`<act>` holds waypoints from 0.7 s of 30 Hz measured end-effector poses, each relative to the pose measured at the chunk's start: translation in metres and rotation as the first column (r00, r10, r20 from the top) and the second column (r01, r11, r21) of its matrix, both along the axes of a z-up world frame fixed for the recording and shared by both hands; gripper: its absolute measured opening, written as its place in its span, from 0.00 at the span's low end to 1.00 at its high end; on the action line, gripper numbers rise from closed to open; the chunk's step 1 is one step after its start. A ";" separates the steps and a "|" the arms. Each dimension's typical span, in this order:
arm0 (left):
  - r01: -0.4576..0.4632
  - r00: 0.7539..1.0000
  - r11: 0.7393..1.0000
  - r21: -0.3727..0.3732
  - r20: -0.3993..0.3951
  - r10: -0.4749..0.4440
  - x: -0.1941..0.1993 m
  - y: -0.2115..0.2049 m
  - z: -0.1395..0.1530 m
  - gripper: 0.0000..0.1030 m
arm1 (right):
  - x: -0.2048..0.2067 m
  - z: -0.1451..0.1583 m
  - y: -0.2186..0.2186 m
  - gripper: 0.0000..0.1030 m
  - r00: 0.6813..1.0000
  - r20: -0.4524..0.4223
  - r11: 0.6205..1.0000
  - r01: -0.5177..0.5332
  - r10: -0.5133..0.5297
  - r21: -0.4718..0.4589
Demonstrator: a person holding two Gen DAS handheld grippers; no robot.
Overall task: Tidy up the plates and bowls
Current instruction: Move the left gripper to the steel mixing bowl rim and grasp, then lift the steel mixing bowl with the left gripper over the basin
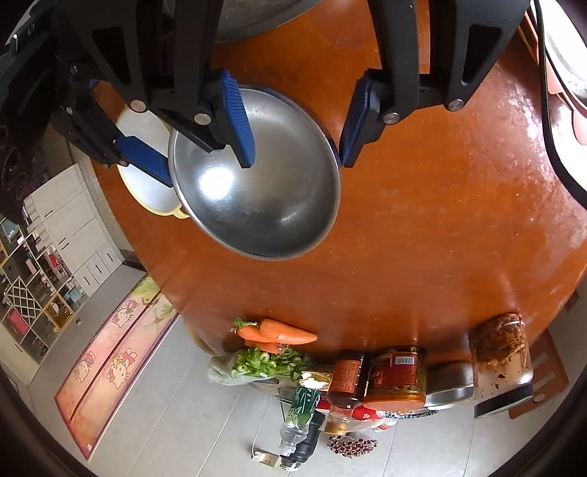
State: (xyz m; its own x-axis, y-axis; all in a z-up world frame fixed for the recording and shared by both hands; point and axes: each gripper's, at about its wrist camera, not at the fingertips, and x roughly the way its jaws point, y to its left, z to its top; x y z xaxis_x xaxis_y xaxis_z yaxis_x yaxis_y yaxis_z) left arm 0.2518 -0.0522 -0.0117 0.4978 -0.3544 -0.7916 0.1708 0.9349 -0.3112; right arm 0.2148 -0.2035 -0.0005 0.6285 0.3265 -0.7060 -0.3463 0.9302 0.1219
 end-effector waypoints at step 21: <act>-0.076 0.997 0.997 0.029 0.006 0.076 -0.030 0.028 0.001 0.47 | -0.022 -0.002 0.028 0.57 0.997 0.003 0.997 -0.080 0.080 -0.005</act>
State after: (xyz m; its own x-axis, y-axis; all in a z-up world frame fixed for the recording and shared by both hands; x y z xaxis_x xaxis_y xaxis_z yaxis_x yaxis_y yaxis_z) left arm 0.2221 -0.0247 -0.0109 0.5261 -0.2922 -0.7986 0.1002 0.9539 -0.2830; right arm 0.1932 -0.1756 -0.0021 0.6026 0.3725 -0.7057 -0.4198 0.9001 0.1166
